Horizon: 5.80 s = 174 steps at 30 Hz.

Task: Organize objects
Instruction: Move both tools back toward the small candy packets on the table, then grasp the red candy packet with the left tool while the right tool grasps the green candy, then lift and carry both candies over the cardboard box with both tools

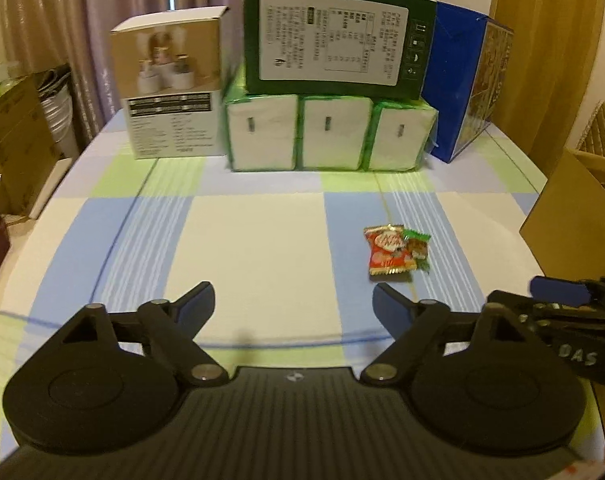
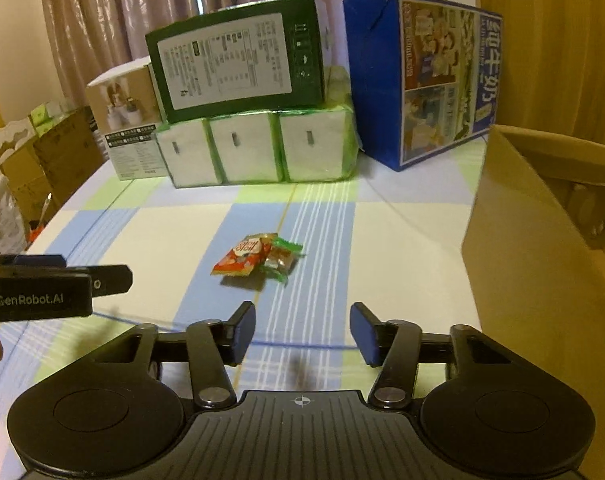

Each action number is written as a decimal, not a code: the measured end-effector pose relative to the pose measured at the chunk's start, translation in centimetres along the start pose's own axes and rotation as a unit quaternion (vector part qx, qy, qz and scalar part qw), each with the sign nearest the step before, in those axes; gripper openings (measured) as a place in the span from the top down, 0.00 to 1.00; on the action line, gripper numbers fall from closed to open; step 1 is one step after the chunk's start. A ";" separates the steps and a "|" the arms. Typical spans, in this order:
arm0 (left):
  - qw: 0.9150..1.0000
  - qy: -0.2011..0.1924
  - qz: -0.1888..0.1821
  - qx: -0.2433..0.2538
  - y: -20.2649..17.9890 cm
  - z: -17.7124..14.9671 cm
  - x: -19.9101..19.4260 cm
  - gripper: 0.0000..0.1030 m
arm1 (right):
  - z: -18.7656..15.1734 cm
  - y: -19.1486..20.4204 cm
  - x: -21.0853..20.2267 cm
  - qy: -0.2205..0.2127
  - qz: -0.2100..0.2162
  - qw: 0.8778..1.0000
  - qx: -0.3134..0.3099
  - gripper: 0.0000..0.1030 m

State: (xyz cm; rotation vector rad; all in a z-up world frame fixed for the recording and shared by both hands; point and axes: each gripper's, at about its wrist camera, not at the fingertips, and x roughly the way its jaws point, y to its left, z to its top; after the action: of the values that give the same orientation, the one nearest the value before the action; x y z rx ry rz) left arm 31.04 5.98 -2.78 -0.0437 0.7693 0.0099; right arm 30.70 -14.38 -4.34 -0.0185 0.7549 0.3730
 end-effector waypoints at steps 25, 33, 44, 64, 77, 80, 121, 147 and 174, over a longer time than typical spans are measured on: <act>0.995 0.018 -0.082 0.053 -5.6 3.0 8.5 0.47 | 0.2 -3.6 4.9 0.023 -0.017 0.999 0.019 0.70; 0.995 0.018 -0.071 0.062 -4.9 3.0 9.7 0.54 | 0.1 -3.6 5.1 0.020 -0.010 1.000 0.019 0.70; 0.992 0.028 -0.075 0.094 -3.8 2.2 10.3 0.66 | 0.3 -3.2 5.0 0.008 0.003 1.000 0.016 0.70; 0.997 0.011 -0.044 0.064 1.6 0.5 8.1 0.62 | 1.3 0.3 9.0 -0.010 0.037 0.999 -0.013 0.59; 0.996 0.007 -0.053 0.076 1.5 0.4 8.6 0.62 | 0.6 2.3 9.7 -0.032 0.008 0.996 -0.080 0.76; 0.995 0.003 -0.053 0.083 1.2 0.3 8.8 0.62 | 0.7 1.7 9.6 -0.029 0.006 0.997 -0.073 0.83; 0.999 0.025 -0.046 0.003 -2.5 -4.2 -10.9 0.77 | -5.8 2.4 -10.3 0.040 0.022 0.999 -0.009 0.84; 0.996 0.011 -0.083 0.045 -13.8 -11.2 -26.9 0.77 | -12.8 -1.9 -31.2 0.004 -0.028 0.999 0.019 0.84; 0.985 0.013 -0.150 0.080 -22.7 -9.7 -28.1 0.77 | -12.3 -9.2 -35.9 -0.013 -0.092 0.995 0.041 0.84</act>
State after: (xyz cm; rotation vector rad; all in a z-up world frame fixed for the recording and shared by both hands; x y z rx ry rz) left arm 4.66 -16.94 10.57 -0.0068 0.7817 -0.3381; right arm 1.74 -36.45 9.70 -0.0065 0.7363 0.1670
